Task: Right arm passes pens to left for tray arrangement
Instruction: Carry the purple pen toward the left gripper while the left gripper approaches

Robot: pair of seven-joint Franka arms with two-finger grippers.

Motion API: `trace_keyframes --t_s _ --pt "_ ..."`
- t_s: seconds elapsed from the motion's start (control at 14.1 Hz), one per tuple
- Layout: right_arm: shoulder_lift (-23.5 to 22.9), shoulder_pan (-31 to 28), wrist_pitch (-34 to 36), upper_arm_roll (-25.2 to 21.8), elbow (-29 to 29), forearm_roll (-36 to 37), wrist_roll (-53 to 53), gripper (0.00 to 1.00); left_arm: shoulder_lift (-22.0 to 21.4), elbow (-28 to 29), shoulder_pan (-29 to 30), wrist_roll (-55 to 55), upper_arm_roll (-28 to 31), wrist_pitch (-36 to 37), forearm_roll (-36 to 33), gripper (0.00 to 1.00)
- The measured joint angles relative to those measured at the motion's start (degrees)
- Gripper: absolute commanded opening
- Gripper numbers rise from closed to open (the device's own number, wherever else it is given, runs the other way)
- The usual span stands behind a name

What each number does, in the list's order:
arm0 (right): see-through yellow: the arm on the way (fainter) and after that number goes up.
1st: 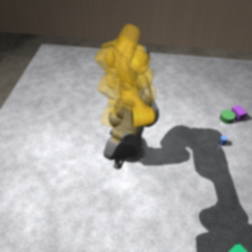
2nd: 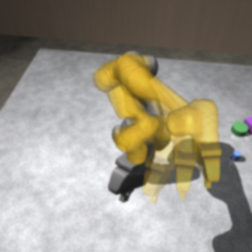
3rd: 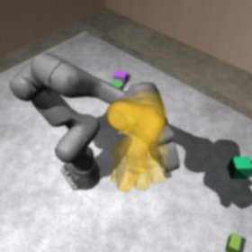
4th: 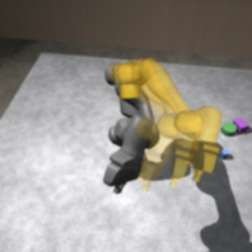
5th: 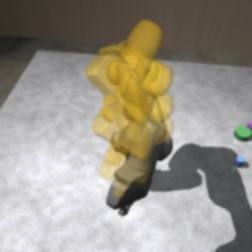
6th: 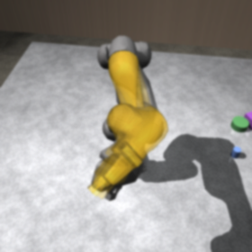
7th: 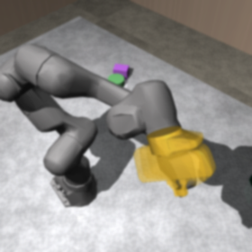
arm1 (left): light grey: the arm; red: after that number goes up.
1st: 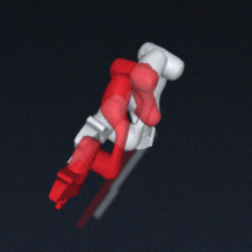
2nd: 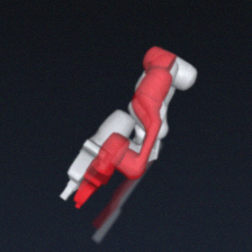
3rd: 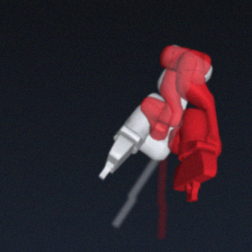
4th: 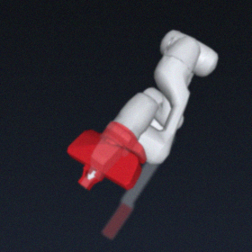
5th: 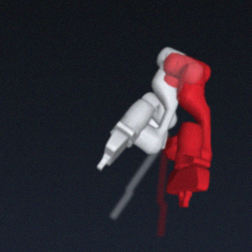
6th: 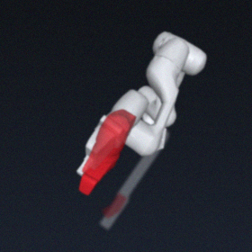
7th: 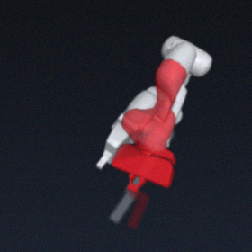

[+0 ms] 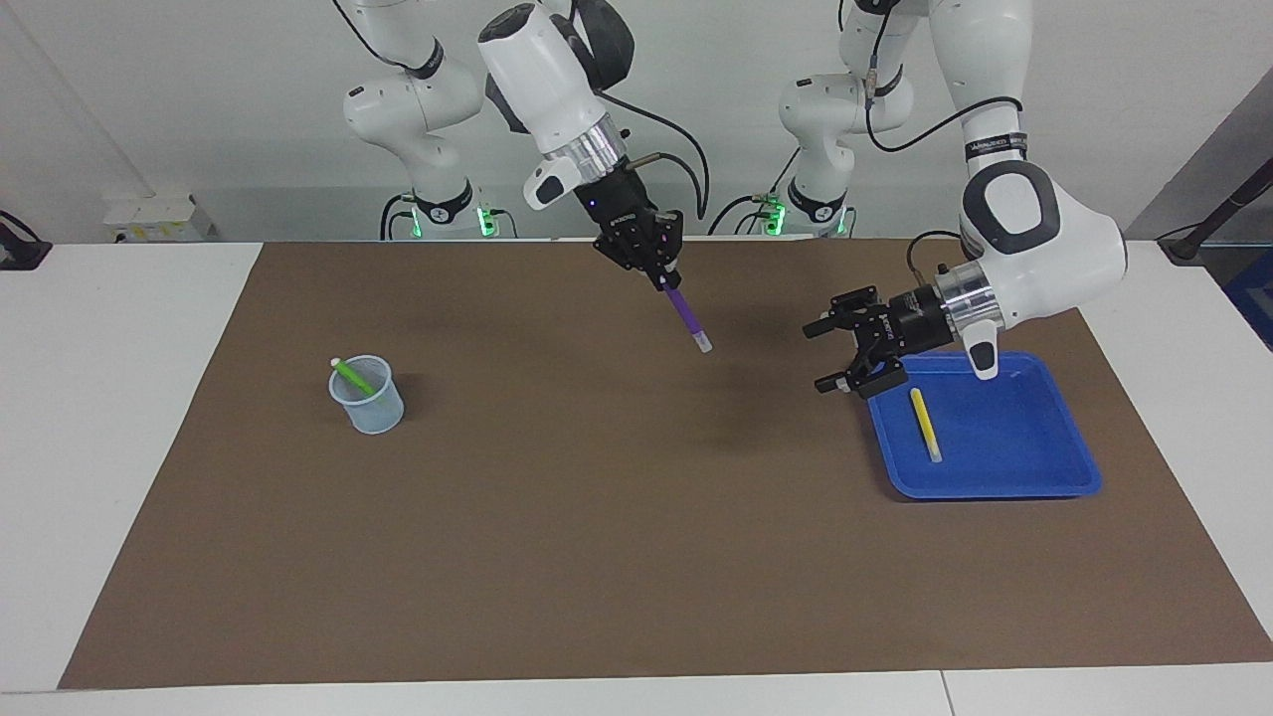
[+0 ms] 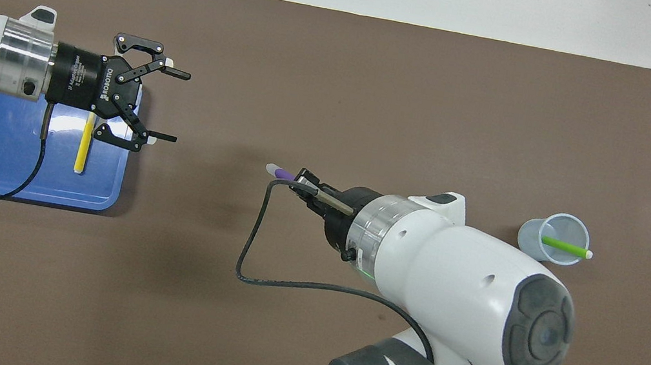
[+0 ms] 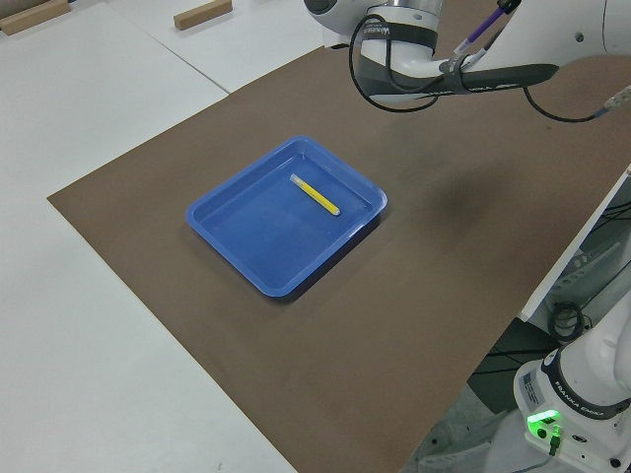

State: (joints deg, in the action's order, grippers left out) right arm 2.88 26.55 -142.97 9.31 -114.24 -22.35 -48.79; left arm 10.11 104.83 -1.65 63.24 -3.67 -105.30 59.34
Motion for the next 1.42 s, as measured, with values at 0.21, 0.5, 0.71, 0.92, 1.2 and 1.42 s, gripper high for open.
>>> trace_keyframes --t_s 0.21,0.5,0.71,0.92,1.2,1.42 --pt "0.0 0.0 0.0 -0.1 0.0 0.0 0.0 0.0 -0.4 1.1 -5.2 3.2 -0.1 -6.4 2.2 0.95" --pt "0.0 0.0 0.0 -0.3 0.0 0.0 0.0 0.0 -0.4 2.3 -12.6 5.5 -0.2 -14.1 4.3 0.95" --pt "0.0 0.0 0.0 -0.3 -0.1 0.0 0.0 0.0 -0.4 3.0 -15.5 6.9 -0.2 -16.8 4.5 0.95" --pt "0.0 0.0 0.0 -0.3 -0.1 0.0 0.0 0.0 -1.1 3.2 -15.6 8.1 0.2 -16.6 4.6 0.95" --pt "0.0 0.0 0.0 -0.3 -0.1 0.0 0.0 0.0 -2.8 3.3 -14.5 9.6 1.1 -14.0 4.4 0.95" --pt "0.0 0.0 0.0 -0.3 -0.1 0.0 0.0 0.0 -3.4 3.5 -13.7 9.6 1.3 -10.0 2.0 0.95"
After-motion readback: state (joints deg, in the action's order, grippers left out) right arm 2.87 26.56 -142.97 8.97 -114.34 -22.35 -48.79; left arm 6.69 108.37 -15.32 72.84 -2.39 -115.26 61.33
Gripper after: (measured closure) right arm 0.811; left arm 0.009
